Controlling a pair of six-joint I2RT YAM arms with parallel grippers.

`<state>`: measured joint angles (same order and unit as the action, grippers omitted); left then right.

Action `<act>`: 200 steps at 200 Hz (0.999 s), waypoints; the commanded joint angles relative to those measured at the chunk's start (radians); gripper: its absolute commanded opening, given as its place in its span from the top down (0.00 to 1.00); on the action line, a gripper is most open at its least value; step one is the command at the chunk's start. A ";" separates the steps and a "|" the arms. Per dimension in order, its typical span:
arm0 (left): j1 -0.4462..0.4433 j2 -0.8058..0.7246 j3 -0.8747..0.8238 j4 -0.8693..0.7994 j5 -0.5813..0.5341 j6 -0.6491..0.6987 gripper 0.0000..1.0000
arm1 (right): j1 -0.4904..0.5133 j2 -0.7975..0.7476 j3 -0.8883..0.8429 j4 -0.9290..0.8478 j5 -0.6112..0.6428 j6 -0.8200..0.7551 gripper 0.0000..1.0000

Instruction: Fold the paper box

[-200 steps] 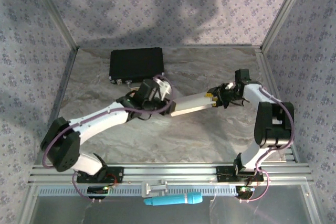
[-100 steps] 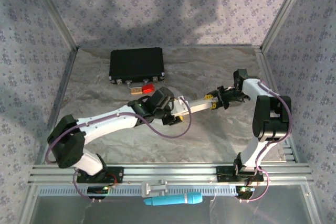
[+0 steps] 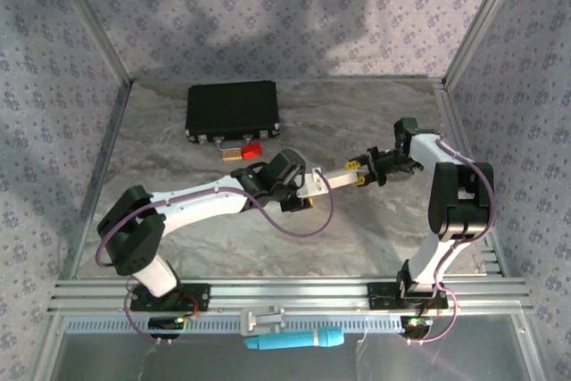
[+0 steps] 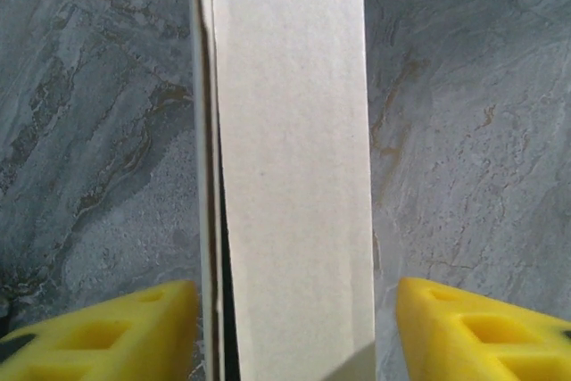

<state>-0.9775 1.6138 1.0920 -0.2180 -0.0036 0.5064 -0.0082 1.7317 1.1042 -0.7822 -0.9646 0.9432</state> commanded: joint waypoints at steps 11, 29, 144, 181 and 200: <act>-0.007 0.042 0.064 -0.062 -0.008 0.003 0.61 | 0.010 0.022 -0.025 -0.024 -0.034 0.031 0.70; -0.006 0.049 0.081 -0.082 -0.003 -0.007 0.68 | 0.009 0.025 -0.032 -0.025 -0.027 0.029 0.67; 0.049 -0.002 0.185 -0.522 0.124 -0.093 0.69 | -0.019 -0.406 0.048 -0.113 0.533 -0.215 0.42; 0.063 -0.045 0.138 -0.576 0.138 -0.097 0.68 | 0.211 -0.604 -0.023 0.026 0.783 -0.431 0.45; 0.086 -0.035 0.142 -0.606 0.161 -0.087 0.68 | 0.338 -0.633 -0.046 0.045 0.816 -0.605 0.46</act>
<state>-0.9188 1.5997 1.2392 -0.7303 0.1051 0.4213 0.2173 1.1236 1.0988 -0.7750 -0.3058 0.5968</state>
